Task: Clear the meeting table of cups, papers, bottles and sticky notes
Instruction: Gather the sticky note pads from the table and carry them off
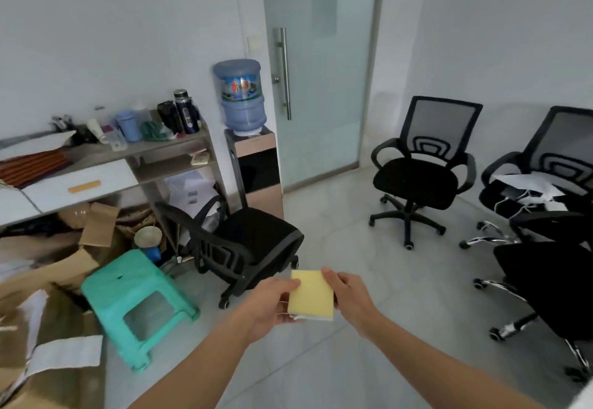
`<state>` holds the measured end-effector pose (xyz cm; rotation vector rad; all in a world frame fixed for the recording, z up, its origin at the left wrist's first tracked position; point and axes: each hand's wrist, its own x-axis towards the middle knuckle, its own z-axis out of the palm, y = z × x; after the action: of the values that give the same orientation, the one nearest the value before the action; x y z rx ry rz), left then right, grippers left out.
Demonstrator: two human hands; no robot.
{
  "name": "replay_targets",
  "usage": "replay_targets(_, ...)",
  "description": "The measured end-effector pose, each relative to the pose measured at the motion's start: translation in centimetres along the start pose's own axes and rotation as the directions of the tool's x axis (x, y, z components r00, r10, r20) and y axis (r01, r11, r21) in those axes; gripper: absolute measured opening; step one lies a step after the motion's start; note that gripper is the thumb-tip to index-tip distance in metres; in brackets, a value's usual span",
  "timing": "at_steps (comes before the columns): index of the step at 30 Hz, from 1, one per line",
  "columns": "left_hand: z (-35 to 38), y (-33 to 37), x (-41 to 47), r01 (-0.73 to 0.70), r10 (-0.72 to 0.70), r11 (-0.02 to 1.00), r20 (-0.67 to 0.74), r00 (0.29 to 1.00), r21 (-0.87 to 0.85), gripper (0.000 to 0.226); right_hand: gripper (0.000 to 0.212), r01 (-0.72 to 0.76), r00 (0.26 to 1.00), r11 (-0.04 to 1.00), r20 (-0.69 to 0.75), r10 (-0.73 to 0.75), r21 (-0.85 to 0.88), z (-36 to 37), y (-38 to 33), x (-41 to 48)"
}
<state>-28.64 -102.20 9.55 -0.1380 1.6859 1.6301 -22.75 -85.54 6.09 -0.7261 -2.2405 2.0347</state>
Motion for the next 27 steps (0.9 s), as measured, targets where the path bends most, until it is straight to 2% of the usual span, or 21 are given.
replay_targets(6,5.1,8.6,15.3,0.053,-0.073,0.992,0.187,0.980,0.111,0.033,0.043,-0.046,0.986,0.998,-0.161,0.051,0.037,-6.8,-2.1,12.7)
replay_targets(9,8.5,12.4,21.7,0.065,-0.116,0.981,0.287,0.951,0.182,0.030,0.043,-0.115,0.955,0.990,-0.265,0.134,0.086,-10.3,-2.8,17.2)
replay_targets(11,12.3,15.5,25.8,0.041,-0.141,0.962,0.362,0.921,0.269,0.020,0.046,-0.151,0.921,0.978,-0.339,0.191,0.141,-13.7,-3.5,19.7)
replay_targets(13,16.2,17.7,28.6,-0.010,-0.147,0.939,0.426,0.893,0.344,0.006,0.048,-0.161,0.882,0.966,-0.410,0.233,0.203,-17.2,-4.2,20.9)
replay_targets(16,23.1,19.5,31.3,-0.063,-0.202,0.898,0.537,0.819,0.435,0.005,0.038,-0.137,0.807,0.944,-0.519,0.281,0.299,-22.6,-4.4,20.7)
replay_targets(18,28.5,19.6,33.1,-0.099,-0.256,0.867,0.605,0.754,0.489,0.009,0.035,-0.115,0.745,0.928,-0.588,0.317,0.355,-26.8,-3.8,20.1)
replay_targets(23,40.6,18.4,36.3,-0.223,-0.338,0.764,0.669,0.662,0.606,0.032,0.037,-0.050,0.612,0.898,-0.697,0.374,0.438,-36.0,-0.3,18.9)
replay_targets(27,52.2,16.8,38.0,-0.272,-0.416,0.708,0.697,0.584,0.651,0.031,0.024,0.019,0.544,0.881,-0.745,0.387,0.472,-45.7,2.7,17.5)
